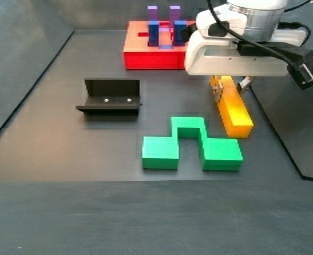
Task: Pick up the yellow object. Move up. Move to above the board. Insert the yellow object.
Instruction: Pick up the yellow object.
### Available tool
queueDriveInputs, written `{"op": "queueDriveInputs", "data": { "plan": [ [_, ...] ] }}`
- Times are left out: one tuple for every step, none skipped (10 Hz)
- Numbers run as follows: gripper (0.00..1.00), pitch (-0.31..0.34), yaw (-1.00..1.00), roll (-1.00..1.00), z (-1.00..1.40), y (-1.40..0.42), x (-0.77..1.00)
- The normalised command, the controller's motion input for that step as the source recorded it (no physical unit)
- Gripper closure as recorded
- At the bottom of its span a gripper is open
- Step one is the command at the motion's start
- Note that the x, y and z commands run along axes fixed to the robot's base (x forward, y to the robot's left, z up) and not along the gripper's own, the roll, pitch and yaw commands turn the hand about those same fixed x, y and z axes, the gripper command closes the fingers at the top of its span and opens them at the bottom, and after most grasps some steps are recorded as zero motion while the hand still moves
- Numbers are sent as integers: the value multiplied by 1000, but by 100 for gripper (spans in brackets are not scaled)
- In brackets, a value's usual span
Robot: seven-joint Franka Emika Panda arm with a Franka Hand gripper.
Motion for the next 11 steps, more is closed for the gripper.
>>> {"op": "queueDriveInputs", "data": {
  "plan": [
    [100, 0, 0, 0, 0, 0, 0],
    [100, 0, 0, 0, 0, 0, 0],
    [100, 0, 0, 0, 0, 0, 0],
    [100, 0, 0, 0, 0, 0, 0],
    [100, 0, 0, 0, 0, 0, 0],
    [100, 0, 0, 0, 0, 0, 0],
    [100, 0, 0, 0, 0, 0, 0],
    [100, 0, 0, 0, 0, 0, 0],
    [100, 0, 0, 0, 0, 0, 0],
    [100, 0, 0, 0, 0, 0, 0],
    [100, 0, 0, 0, 0, 0, 0]
  ]
}}
